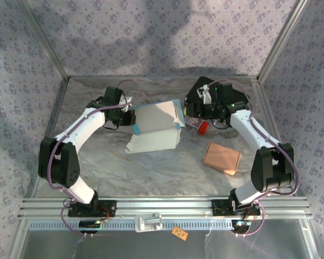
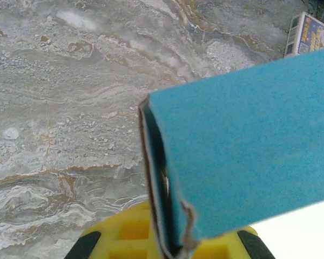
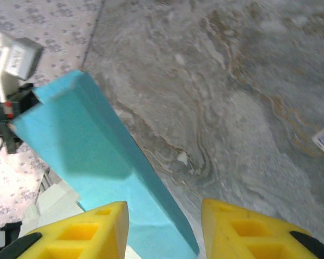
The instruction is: Fold the paper box
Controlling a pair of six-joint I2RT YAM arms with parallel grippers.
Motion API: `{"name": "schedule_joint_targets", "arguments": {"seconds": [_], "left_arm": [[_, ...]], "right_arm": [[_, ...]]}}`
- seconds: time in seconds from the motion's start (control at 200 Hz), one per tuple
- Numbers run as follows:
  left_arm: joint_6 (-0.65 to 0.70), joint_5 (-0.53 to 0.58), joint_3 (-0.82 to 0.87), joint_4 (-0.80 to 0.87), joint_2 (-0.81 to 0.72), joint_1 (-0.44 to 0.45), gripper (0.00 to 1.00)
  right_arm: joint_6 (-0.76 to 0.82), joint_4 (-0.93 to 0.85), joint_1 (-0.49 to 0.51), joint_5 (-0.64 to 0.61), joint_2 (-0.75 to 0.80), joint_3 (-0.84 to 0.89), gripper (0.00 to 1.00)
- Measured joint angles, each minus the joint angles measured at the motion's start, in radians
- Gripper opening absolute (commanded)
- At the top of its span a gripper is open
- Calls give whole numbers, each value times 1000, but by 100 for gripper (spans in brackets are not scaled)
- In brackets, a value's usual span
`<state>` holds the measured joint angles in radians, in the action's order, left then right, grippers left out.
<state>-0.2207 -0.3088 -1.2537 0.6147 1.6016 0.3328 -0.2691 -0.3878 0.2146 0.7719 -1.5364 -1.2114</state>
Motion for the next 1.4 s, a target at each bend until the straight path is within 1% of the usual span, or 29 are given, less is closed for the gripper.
{"name": "schedule_joint_targets", "arguments": {"seconds": [0.2, 0.455, 0.665, 0.899, 1.029, 1.234, 1.399], "left_arm": [[4, -19, 0, 1, 1, 0, 0], [4, -20, -15, 2, 11, 0, 0], [5, -20, -15, 2, 11, -2, 0], [4, -16, -21, 10, 11, -6, 0], [4, -16, -21, 11, 11, -6, 0], [4, -8, -21, 14, 11, -3, 0], [4, 10, -21, 19, 10, 10, 0]], "right_arm": [[60, -17, 25, 55, -52, -55, 42], [79, -37, 63, 63, -76, -60, 41], [87, -51, 88, 49, -83, -83, 41], [105, -76, 127, -2, -86, -110, 40], [125, -115, 150, -75, -87, -134, 40], [156, -170, 209, -258, -91, -170, 40], [177, -213, 261, -430, -109, -208, 34]]}}
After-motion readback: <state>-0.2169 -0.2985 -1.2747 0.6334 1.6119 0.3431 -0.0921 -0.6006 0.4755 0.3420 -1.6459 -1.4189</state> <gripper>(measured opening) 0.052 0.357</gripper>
